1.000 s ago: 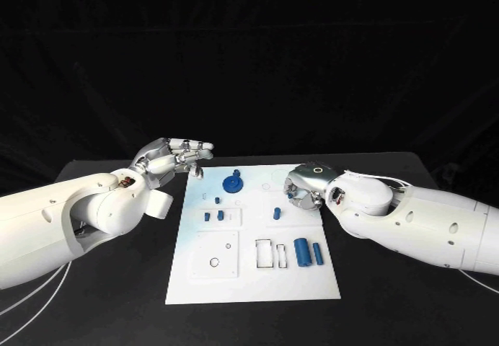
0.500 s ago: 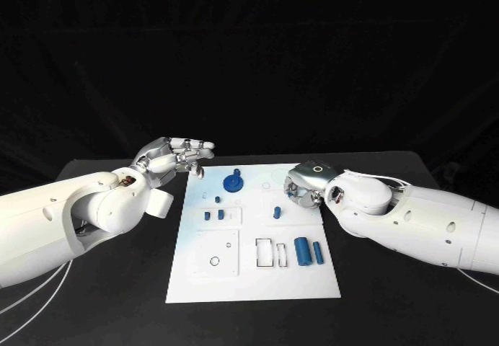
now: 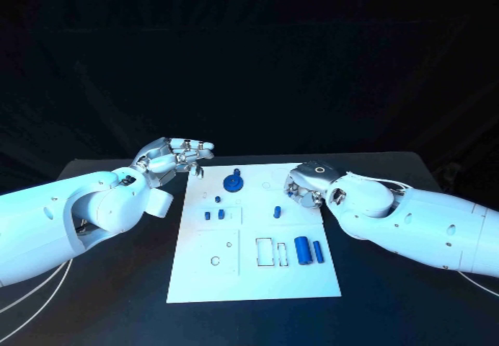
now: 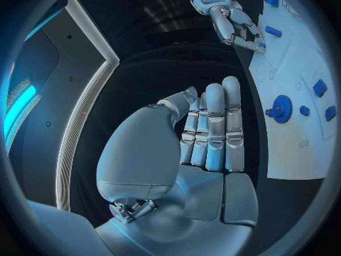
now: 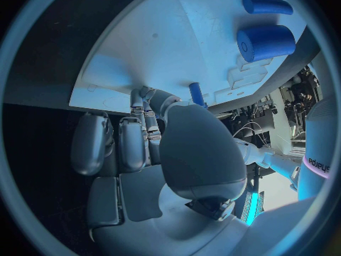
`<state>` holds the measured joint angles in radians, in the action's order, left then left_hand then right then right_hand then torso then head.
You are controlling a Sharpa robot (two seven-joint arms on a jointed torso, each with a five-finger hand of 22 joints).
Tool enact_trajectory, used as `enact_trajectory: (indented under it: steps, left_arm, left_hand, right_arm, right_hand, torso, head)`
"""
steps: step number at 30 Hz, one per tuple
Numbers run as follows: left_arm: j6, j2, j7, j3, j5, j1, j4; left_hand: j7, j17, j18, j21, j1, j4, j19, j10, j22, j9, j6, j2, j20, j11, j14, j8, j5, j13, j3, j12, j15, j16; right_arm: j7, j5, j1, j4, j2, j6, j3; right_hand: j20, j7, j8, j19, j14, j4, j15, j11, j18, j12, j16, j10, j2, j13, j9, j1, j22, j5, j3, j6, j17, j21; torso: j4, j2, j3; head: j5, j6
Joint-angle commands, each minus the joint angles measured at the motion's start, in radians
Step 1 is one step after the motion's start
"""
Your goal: Assemble the parts on the task board
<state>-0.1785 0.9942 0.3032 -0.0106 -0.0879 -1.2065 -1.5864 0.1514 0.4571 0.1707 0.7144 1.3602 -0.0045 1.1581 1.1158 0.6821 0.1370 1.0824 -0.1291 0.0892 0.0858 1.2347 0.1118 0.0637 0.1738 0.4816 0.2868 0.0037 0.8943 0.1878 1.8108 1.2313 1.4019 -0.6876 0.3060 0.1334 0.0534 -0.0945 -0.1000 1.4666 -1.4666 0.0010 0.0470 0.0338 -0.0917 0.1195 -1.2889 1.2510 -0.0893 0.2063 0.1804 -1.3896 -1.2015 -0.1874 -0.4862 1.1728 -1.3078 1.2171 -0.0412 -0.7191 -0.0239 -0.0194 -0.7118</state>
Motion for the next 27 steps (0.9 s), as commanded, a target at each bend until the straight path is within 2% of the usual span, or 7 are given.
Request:
enact_trajectory:
  steps: [1, 4, 9, 15, 23, 25, 27]
  left_arm:
    - [0.022, -0.002, -0.005, 0.000, 0.004, 0.000, 0.002]
    - [0.022, -0.002, -0.008, 0.000, 0.004, 0.000, 0.004]
    - [0.027, -0.003, -0.012, 0.000, 0.004, 0.000, 0.006]
    - [0.029, -0.003, -0.015, 0.000, 0.004, 0.000, 0.007]
    - [0.029, -0.007, -0.014, 0.000, 0.004, 0.000, 0.015]
    - [0.029, -0.010, -0.012, 0.000, 0.004, 0.000, 0.018]
    - [0.029, -0.014, -0.009, 0.000, 0.004, 0.000, 0.021]
  left_hand:
    - [0.007, -0.003, 0.013, -0.009, 0.006, -0.006, 0.006, -0.014, -0.002, -0.002, -0.004, 0.003, 0.001, 0.001, -0.006, -0.006, 0.005, -0.002, -0.001, 0.004, 0.001, -0.006]
    - [0.014, -0.009, 0.011, -0.020, 0.006, -0.011, -0.005, -0.046, -0.008, -0.004, -0.007, 0.002, 0.006, 0.010, -0.032, -0.006, 0.005, -0.007, -0.007, -0.003, 0.010, -0.015]
    - [0.015, -0.011, 0.011, -0.023, 0.007, -0.013, -0.007, -0.050, -0.010, -0.005, -0.009, 0.003, 0.007, 0.012, -0.037, -0.005, 0.005, -0.008, -0.009, -0.002, 0.011, -0.015]
    - [0.017, -0.012, 0.012, -0.025, 0.006, -0.014, -0.009, -0.055, -0.011, -0.006, -0.012, 0.003, 0.009, 0.014, -0.040, -0.006, 0.005, -0.008, -0.012, 0.000, 0.012, -0.015]
    - [0.019, -0.013, 0.012, -0.027, 0.006, -0.015, -0.010, -0.060, -0.013, -0.007, -0.017, 0.004, 0.010, 0.015, -0.043, -0.008, 0.005, -0.009, -0.014, 0.002, 0.014, -0.013]
    - [0.019, -0.013, 0.012, -0.027, 0.006, -0.015, -0.010, -0.060, -0.013, -0.007, -0.017, 0.004, 0.010, 0.016, -0.043, -0.008, 0.005, -0.009, -0.014, 0.002, 0.014, -0.013]
    - [0.019, -0.013, 0.012, -0.028, 0.006, -0.015, -0.010, -0.060, -0.013, -0.007, -0.018, 0.005, 0.010, 0.016, -0.043, -0.008, 0.005, -0.009, -0.015, 0.003, 0.014, -0.012]
  right_arm:
    - [0.002, 0.001, 0.003, 0.009, -0.007, 0.082, -0.004]
    - [-0.002, -0.007, 0.006, 0.019, -0.016, 0.100, -0.007]
    - [-0.012, -0.029, 0.014, 0.046, -0.040, 0.120, -0.014]
    - [-0.018, -0.052, 0.027, 0.113, -0.083, 0.130, -0.020]
    - [-0.025, -0.083, 0.030, 0.249, -0.106, 0.147, -0.025]
    - [-0.029, -0.089, 0.028, 0.275, -0.094, 0.148, -0.026]
    - [-0.033, -0.094, 0.024, 0.294, -0.072, 0.144, -0.026]
  right_hand:
    - [-0.007, -0.004, -0.003, 0.007, -0.068, -0.003, 0.002, -0.001, 0.012, -0.007, -0.005, 0.008, -0.002, -0.001, 0.014, 0.014, -0.004, 0.010, 0.007, 0.003, -0.042, 0.005]
    - [-0.006, -0.004, -0.003, 0.007, -0.068, -0.002, 0.001, 0.000, 0.013, -0.008, -0.005, 0.008, -0.003, -0.001, 0.014, 0.016, -0.006, 0.012, 0.008, 0.003, -0.042, 0.008]
    - [-0.005, -0.004, -0.002, 0.007, -0.068, -0.003, 0.001, 0.000, 0.013, -0.011, -0.005, 0.008, -0.005, -0.002, 0.016, 0.019, -0.009, 0.017, 0.012, 0.002, -0.042, 0.010]
    - [-0.004, -0.004, -0.002, 0.006, -0.067, -0.003, 0.000, 0.001, 0.013, -0.013, -0.005, 0.008, -0.008, -0.002, 0.016, 0.021, -0.011, 0.018, 0.014, 0.002, -0.041, 0.012]
    - [-0.003, -0.005, -0.001, 0.007, -0.067, -0.004, -0.001, 0.001, 0.014, -0.014, -0.006, 0.009, -0.010, -0.002, 0.017, 0.021, -0.015, 0.016, 0.016, 0.003, -0.042, 0.015]
    - [-0.003, -0.006, -0.001, 0.007, -0.067, -0.005, -0.002, 0.002, 0.014, -0.014, -0.006, 0.010, -0.010, -0.002, 0.018, 0.021, -0.016, 0.014, 0.016, 0.002, -0.042, 0.016]
    - [-0.003, -0.006, -0.001, 0.006, -0.067, -0.006, -0.002, 0.002, 0.014, -0.015, -0.006, 0.010, -0.011, -0.002, 0.018, 0.021, -0.016, 0.013, 0.017, 0.002, -0.042, 0.016]
  torso:
    - [0.0003, 0.001, 0.0004]
    - [-0.0004, 0.000, 0.0002]
    - [-0.0012, 0.000, 0.0000]
    - [-0.0025, 0.000, -0.0009]
    - [-0.0021, 0.001, -0.0006]
    - [-0.0016, 0.002, 0.0000]
    - [-0.0007, 0.001, 0.0005]
  head:
    - [-0.001, 0.001]
    - [-0.002, 0.002]
    - [-0.003, 0.004]
    - [-0.009, 0.006]
    - [-0.032, 0.008]
    - [-0.045, 0.006]
    - [-0.063, 0.000]
